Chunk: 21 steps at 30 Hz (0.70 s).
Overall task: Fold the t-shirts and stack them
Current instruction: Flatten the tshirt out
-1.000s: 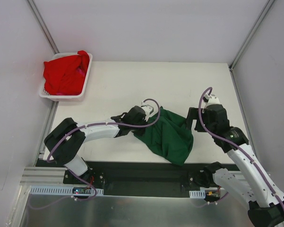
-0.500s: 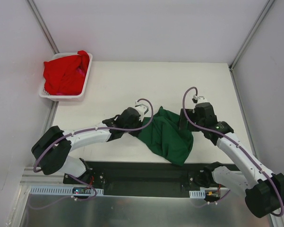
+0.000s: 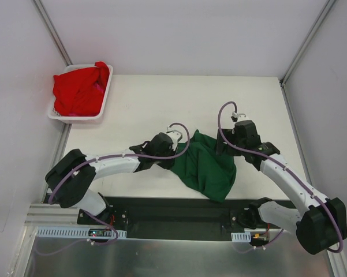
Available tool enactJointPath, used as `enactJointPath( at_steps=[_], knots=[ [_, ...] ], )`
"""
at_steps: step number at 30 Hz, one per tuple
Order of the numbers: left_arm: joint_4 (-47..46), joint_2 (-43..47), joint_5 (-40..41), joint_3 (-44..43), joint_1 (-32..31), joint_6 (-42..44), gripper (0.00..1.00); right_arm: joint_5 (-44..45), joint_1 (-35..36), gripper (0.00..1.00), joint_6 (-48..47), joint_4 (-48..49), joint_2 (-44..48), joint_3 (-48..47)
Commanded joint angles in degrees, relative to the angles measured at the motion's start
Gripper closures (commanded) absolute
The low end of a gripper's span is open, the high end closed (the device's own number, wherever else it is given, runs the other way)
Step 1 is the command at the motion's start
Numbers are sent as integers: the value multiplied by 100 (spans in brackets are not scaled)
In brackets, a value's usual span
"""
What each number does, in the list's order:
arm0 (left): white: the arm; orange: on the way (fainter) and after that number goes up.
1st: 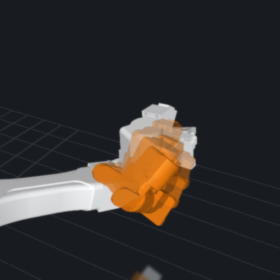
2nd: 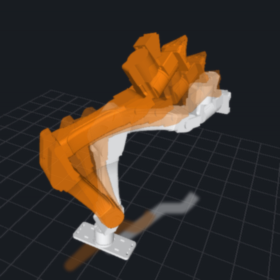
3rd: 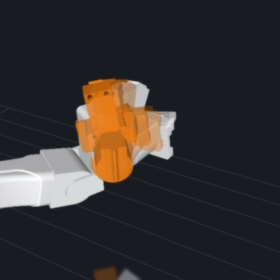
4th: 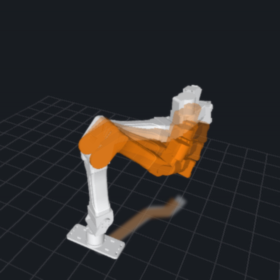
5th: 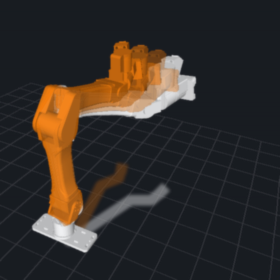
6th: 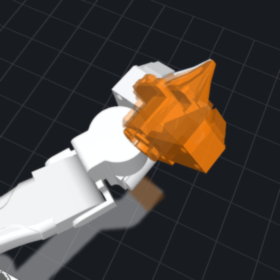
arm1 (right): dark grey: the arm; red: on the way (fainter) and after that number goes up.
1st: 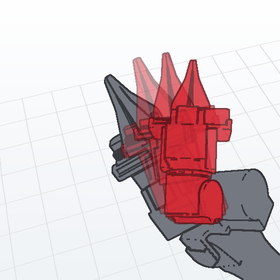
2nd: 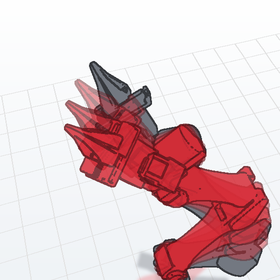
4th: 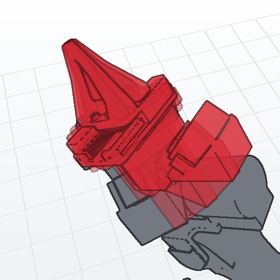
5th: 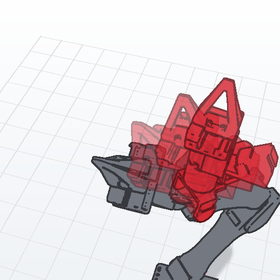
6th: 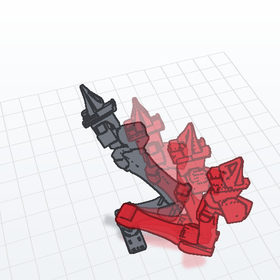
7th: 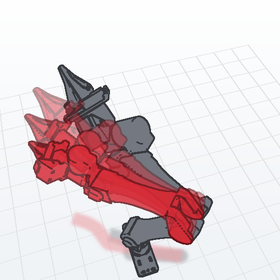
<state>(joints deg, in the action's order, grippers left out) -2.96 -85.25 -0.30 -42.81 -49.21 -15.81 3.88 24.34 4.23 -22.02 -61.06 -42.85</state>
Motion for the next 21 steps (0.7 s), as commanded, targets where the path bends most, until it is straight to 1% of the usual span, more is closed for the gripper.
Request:
enactJointPath(
  at_steps=[1,3,12,13,16,18,21],
  knots=[
    [-319,-140,-278,-70,-80,-88,68,78,-17,4,-89,207,-99,-329],
    [-345,-158,-313,-61,-89,-132,59,87,-25,4,-115,207,-143,-338],
    [-381,-212,-331,-105,-106,-133,52,17,-26,4,-150,225,-284,-347],
    [-372,-176,-313,-114,-124,-115,45,16,-26,4,-150,225,-284,-347],
    [-311,-1,-217,-149,-141,-45,39,16,-17,4,-159,225,-293,-347],
    [-232,96,-147,-237,-141,17,36,-18,-25,4,-159,225,-319,-347],
    [-100,210,-6,-342,-133,148,35,-45,-17,4,-150,233,-337,-338]
  ],
)
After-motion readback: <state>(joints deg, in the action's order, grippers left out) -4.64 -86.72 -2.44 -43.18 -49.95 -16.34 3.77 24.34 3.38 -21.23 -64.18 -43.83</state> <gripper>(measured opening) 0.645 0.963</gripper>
